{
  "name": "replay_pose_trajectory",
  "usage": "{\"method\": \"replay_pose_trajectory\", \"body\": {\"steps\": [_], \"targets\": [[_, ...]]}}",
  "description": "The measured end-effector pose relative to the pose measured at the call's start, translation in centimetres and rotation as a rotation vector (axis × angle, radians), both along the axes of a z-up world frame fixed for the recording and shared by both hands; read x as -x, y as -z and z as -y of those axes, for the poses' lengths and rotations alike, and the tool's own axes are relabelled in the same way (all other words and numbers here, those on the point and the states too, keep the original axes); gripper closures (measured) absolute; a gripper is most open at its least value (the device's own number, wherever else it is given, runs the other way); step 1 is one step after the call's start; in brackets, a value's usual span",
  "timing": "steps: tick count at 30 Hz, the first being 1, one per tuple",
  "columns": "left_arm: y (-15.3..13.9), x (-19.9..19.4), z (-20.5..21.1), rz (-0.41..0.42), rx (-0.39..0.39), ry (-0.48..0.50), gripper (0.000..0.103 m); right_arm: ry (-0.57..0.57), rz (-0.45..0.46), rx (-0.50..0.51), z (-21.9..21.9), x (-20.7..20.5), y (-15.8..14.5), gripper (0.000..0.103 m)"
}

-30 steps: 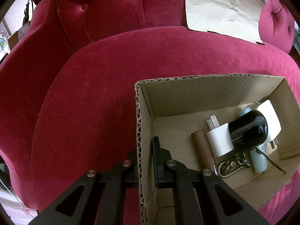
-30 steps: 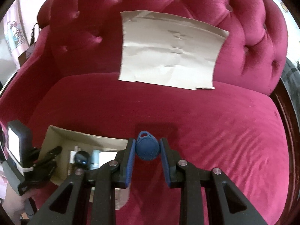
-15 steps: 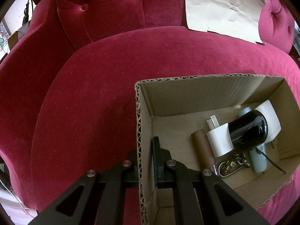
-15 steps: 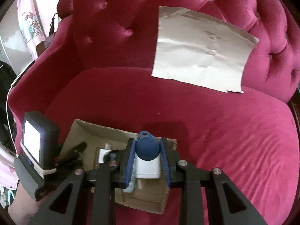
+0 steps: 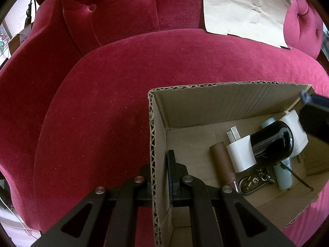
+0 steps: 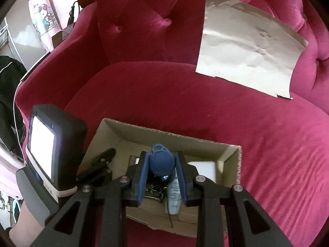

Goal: Organize rigid objects
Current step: 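Carry the blue fob into the box and open the right gripper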

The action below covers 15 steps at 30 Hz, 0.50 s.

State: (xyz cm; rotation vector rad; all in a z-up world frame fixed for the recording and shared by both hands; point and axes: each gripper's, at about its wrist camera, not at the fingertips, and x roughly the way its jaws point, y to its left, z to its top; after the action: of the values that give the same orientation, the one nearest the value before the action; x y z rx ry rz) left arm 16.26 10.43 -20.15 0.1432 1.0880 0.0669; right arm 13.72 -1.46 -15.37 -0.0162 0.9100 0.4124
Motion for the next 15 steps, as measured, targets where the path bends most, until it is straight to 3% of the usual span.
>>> {"method": "replay_pose_trajectory", "body": {"steps": [12, 13, 15], "targets": [[-0.02, 0.02, 0.16, 0.001, 0.001, -0.001, 0.096, -0.022, 0.006, 0.0, -0.48, 0.12, 0.19, 0.074], [-0.02, 0.01, 0.15, 0.001, 0.001, -0.001, 0.096, -0.02, 0.014, 0.008, -0.48, 0.17, 0.17, 0.07], [-0.02, 0.0, 0.11, 0.001, 0.001, -0.001, 0.096, -0.007, 0.031, 0.024, -0.49, 0.27, 0.07, 0.048]]}}
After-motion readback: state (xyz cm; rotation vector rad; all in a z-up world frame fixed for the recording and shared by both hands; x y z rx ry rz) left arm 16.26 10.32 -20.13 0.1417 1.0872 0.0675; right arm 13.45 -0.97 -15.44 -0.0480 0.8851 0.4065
